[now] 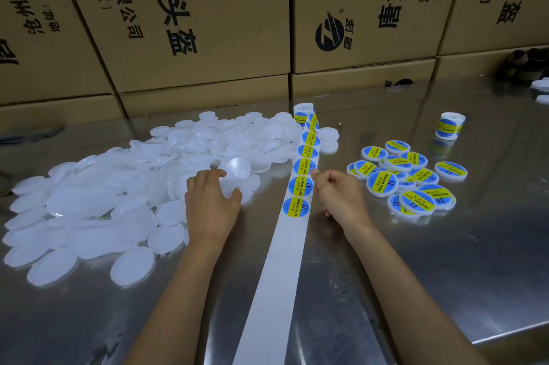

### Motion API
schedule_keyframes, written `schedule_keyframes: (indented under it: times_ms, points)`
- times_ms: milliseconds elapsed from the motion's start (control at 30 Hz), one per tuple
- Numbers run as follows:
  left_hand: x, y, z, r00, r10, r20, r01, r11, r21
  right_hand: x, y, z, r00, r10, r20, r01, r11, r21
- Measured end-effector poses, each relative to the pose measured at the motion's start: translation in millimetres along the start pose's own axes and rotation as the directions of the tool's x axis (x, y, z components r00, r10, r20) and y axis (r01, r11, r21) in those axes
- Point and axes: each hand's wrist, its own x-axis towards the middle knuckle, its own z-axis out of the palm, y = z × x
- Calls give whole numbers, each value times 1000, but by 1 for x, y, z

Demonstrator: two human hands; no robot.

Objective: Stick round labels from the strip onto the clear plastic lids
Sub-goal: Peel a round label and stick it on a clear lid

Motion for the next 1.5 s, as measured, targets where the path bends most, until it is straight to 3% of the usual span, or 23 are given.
schedule_keyframes:
  times_ms: [200, 333, 467, 533, 733, 867, 967, 1033, 1067, 1133, 1200, 1333, 1500]
  points:
    - [3, -6, 2, 1000, 26, -15, -25, 999, 20, -12, 4, 15, 961, -253, 110, 276, 899, -339]
    - [1, -1, 2, 998, 63, 29, -67, 980, 186, -18, 5, 21, 898, -390, 203, 439, 806, -396]
    - [-1, 4, 4, 992, 69, 108, -105, 915, 389, -22, 8, 27, 869, -396, 297, 495, 705, -508]
    - [-1, 5, 5, 990, 71, 125, -116, 905, 410, -22, 9, 27, 860, -384, 336, 510, 672, -536]
    - [-3, 10, 8, 987, 71, 141, -113, 943, 313, -19, 14, 32, 849, -382, 366, 529, 600, -600]
    - [-5, 12, 9, 984, 83, 159, -124, 956, 266, -16, 16, 33, 847, -404, 347, 531, 606, -591]
    - [-4, 20, 5, 996, 36, 83, -20, 982, -186, -17, 11, 33, 835, -482, 266, 542, 636, -549]
    - [-3, 27, -2, 977, -107, 185, 191, 825, -532, -18, 4, 33, 815, -556, 164, 560, 682, -471]
    - [-3, 31, -6, 939, -142, 312, 323, 672, -666, -19, 1, 33, 804, -583, 120, 572, 700, -427]
    - [-5, 36, -12, 826, -32, 562, 548, 281, -788, -20, -2, 32, 791, -605, 94, 590, 713, -378]
    - [-7, 38, -16, 735, 130, 666, 669, 27, -743, -21, -3, 31, 786, -605, 124, 604, 710, -362]
    - [-7, 37, -19, 684, 233, 691, 723, -93, -685, -23, -6, 26, 808, -576, 128, 584, 752, -305]
    - [-4, 33, -17, 702, 219, 677, 712, -243, -659, -13, -5, 13, 907, -409, 103, 421, 868, -263]
